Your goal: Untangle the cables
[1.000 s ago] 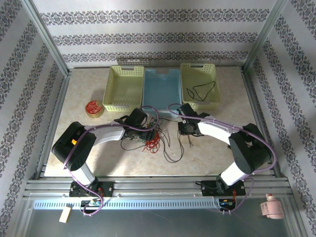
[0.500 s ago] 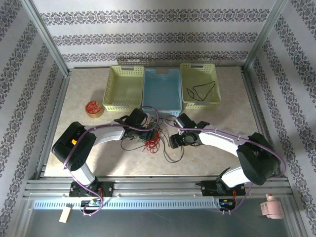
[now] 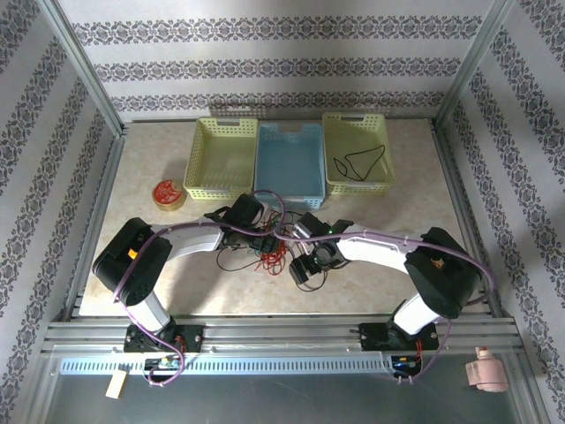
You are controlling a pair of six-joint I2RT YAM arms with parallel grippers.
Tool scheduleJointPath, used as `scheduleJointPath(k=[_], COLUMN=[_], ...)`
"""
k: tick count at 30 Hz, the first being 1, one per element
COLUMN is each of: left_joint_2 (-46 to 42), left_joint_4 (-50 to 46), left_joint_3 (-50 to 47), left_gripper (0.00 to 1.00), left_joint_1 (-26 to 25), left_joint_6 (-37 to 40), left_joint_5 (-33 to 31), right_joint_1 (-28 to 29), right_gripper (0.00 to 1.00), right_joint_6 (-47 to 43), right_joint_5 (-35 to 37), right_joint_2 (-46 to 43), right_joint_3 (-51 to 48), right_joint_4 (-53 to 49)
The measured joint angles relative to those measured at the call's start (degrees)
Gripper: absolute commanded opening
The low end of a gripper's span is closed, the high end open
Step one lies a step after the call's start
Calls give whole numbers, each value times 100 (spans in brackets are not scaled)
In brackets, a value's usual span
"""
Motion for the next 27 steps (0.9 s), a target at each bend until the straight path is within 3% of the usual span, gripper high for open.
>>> scheduleJointPath(k=[4, 6, 8, 10, 12, 20, 27], left_joint_2=[0, 0, 4, 17, 31, 59, 59], left_joint_4=[0, 0, 0, -4, -28, -90, -90], left_joint_3=[0, 0, 4, 17, 42, 92, 92], left_gripper=[100, 100, 100, 100, 100, 100, 100], left_joint_1=[0, 0, -7, -7, -7, -11, -11], left_joint_6=[0, 0, 2, 7, 22, 24, 46], left_joint_5=[2, 2, -2, -2, -4, -22, -22], right_joint_1=[238, 387, 503, 522, 492, -107, -907], right_gripper=[93, 86, 62, 25, 1, 0, 0], right_joint_6=[-48, -96, -144, -136, -61, 293, 326], right_joint_5=[319, 487, 566, 492, 452, 391, 636], right_joint_2=[293, 435, 544, 564, 564, 63, -1429], right_joint_3=[297, 442, 564, 597, 584, 81, -9], right_joint_4=[-350, -474, -538, -533, -466, 13, 63])
